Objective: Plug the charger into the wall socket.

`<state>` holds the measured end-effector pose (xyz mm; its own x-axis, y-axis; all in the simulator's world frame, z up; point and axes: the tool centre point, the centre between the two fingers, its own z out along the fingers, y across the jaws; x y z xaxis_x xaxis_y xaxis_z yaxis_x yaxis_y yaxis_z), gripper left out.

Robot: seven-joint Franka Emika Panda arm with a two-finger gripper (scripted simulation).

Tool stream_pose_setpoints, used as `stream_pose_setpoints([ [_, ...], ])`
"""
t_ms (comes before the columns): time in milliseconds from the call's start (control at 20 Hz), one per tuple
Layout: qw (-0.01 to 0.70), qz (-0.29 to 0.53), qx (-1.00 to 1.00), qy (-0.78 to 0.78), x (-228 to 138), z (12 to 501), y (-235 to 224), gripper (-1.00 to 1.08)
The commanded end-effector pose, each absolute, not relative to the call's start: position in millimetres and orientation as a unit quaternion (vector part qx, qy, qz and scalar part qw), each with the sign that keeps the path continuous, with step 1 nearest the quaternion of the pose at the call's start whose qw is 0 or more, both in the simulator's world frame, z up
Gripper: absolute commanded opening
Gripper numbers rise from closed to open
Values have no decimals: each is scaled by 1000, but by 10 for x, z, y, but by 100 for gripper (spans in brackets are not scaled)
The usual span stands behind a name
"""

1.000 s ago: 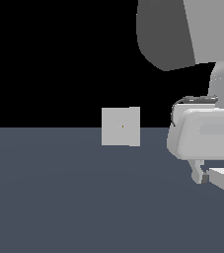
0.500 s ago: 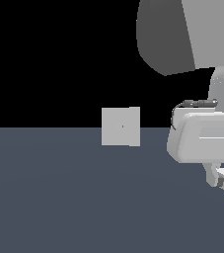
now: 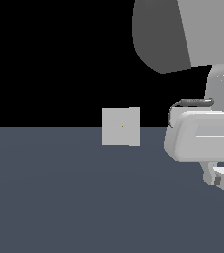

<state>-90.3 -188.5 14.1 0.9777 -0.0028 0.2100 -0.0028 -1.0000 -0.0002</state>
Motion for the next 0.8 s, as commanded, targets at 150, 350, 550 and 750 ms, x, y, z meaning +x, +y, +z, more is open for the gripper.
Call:
stream_pose_setpoints([
  [150,1,106,994,-8,-869,220,-1719,-100],
  [350,1,107,994,-17,-829,309,-1531,-100],
  [550,2,107,994,-27,-774,422,-1297,-100],
  [750,3,107,993,-39,-703,551,-1032,-100],
])
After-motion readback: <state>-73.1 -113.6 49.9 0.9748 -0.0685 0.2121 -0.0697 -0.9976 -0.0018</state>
